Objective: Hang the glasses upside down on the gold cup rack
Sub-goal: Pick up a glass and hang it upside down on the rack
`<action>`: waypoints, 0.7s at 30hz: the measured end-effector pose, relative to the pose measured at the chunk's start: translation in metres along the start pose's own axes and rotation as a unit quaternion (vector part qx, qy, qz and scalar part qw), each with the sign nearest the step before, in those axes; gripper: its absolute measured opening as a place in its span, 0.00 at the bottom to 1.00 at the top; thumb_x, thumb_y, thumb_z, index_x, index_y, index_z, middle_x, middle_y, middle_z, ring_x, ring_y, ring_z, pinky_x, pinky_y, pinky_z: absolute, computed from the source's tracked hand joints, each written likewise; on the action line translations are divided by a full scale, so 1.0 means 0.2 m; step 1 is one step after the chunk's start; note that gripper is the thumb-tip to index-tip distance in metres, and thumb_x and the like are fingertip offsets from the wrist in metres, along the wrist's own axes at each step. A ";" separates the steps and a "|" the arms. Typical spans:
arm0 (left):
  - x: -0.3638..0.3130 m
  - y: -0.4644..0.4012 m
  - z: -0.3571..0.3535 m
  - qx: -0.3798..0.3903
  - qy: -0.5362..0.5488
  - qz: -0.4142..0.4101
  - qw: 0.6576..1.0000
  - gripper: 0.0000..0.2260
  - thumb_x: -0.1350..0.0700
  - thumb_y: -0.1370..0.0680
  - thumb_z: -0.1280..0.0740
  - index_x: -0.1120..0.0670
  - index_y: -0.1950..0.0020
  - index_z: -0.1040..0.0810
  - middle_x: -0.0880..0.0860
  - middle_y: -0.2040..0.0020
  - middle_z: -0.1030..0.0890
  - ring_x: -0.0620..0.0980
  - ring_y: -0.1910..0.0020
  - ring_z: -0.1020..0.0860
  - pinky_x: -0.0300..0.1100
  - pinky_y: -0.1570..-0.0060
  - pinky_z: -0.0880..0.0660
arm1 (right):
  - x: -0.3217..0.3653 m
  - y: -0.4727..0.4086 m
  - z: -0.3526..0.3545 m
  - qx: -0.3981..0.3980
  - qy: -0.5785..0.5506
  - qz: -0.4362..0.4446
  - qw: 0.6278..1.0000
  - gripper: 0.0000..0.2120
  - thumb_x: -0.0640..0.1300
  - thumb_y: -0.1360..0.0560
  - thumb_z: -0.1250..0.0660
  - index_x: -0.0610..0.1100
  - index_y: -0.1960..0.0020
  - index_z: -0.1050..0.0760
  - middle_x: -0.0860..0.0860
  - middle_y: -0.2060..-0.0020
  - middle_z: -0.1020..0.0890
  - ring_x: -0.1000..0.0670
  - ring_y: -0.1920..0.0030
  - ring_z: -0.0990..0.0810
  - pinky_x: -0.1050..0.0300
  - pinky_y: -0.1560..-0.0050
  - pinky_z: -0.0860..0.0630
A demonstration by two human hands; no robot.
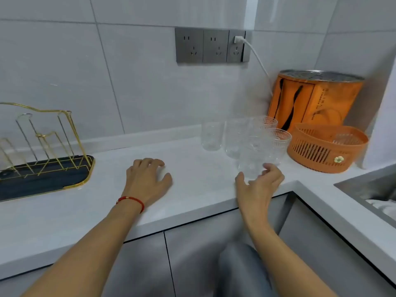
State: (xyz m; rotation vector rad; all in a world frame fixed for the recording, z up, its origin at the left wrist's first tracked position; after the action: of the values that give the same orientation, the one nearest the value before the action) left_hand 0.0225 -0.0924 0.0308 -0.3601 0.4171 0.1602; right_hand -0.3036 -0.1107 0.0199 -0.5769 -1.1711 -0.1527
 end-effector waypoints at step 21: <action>0.00 0.03 0.15 -0.109 0.274 -0.012 0.955 0.36 0.35 0.28 0.35 0.39 0.23 0.45 0.43 0.45 0.22 0.43 0.51 0.21 0.35 0.53 0.24 | 0.53 0.19 -0.81 0.378 -0.017 0.131 0.916 0.39 0.69 0.43 0.25 0.63 0.35 0.33 0.57 0.42 0.30 0.66 0.48 0.23 0.72 0.58 0.28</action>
State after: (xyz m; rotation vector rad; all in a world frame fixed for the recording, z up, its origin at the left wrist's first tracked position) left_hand 0.0310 -0.0761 0.0542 -0.6312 0.9482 0.0799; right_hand -0.1133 -0.1409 0.0585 -0.0406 -1.0709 0.5282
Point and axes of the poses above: each hand's wrist, its own y-axis away from the middle knuckle, its own z-axis out of the back of the hand, x = y × z, the point moved 10 cm from there along -y, towards the middle knuckle
